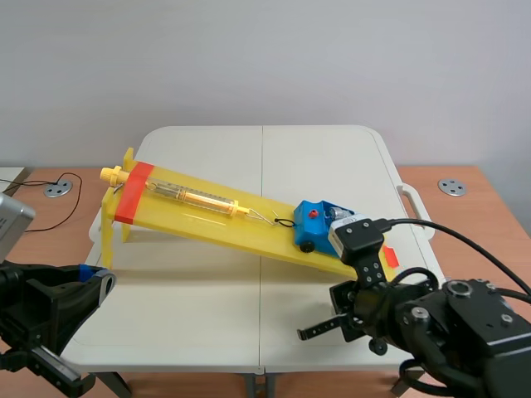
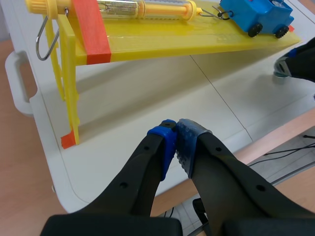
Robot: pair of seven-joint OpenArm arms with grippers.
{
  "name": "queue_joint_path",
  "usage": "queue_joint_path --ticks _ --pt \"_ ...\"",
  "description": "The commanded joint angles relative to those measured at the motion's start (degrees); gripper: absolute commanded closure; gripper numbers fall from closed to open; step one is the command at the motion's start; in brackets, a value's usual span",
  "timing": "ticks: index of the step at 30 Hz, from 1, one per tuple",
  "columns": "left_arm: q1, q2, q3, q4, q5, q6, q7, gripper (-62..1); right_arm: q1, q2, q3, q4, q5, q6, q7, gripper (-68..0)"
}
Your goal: Place the four metal weights on the blue cart on the ramp.
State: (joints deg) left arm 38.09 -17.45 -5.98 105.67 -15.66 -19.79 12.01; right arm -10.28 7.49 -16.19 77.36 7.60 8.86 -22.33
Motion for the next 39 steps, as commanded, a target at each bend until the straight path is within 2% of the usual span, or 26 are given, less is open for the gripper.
queue_joint_path --ticks 1,6,11,16,19,24,31,39 --pt "-1.1 0.5 -0.9 4.0 -3.0 -1.4 -5.9 -3.1 -1.3 4.1 0.5 9.1 3.6 0.2 0.2 -0.6" --pt "-1.1 0.5 -0.9 4.0 -3.0 -1.4 -5.9 -3.1 -5.4 5.9 2.6 16.3 4.0 0.2 0.2 -0.6" --pt "-1.1 0.5 -0.9 4.0 -3.0 -1.4 -5.9 -3.1 -7.8 6.3 6.9 22.4 8.3 0.2 -0.7 -0.6" --pt "-1.1 0.5 -0.9 4.0 -3.0 -1.4 -5.9 -3.1 -8.0 6.3 11.5 25.7 13.6 2.3 -0.3 -0.6" --pt "-1.1 0.5 -0.9 4.0 -3.0 -1.4 -5.9 -3.1 -7.1 6.2 13.5 26.1 17.7 4.6 1.1 -0.6" --pt "-1.1 0.5 -0.9 4.0 -3.0 -1.4 -5.9 -3.1 -3.7 4.1 15.2 26.1 21.7 6.0 1.5 -0.6" --pt "-1.1 0.5 -0.9 4.0 -3.0 -1.4 -5.9 -3.1 1.6 0.4 15.2 26.0 21.8 6.0 1.3 -0.6" --pt "-1.1 0.5 -0.9 4.0 -3.0 -1.4 -5.9 -3.1 6.2 -0.7 15.1 21.8 21.2 6.0 2.1 -0.6"
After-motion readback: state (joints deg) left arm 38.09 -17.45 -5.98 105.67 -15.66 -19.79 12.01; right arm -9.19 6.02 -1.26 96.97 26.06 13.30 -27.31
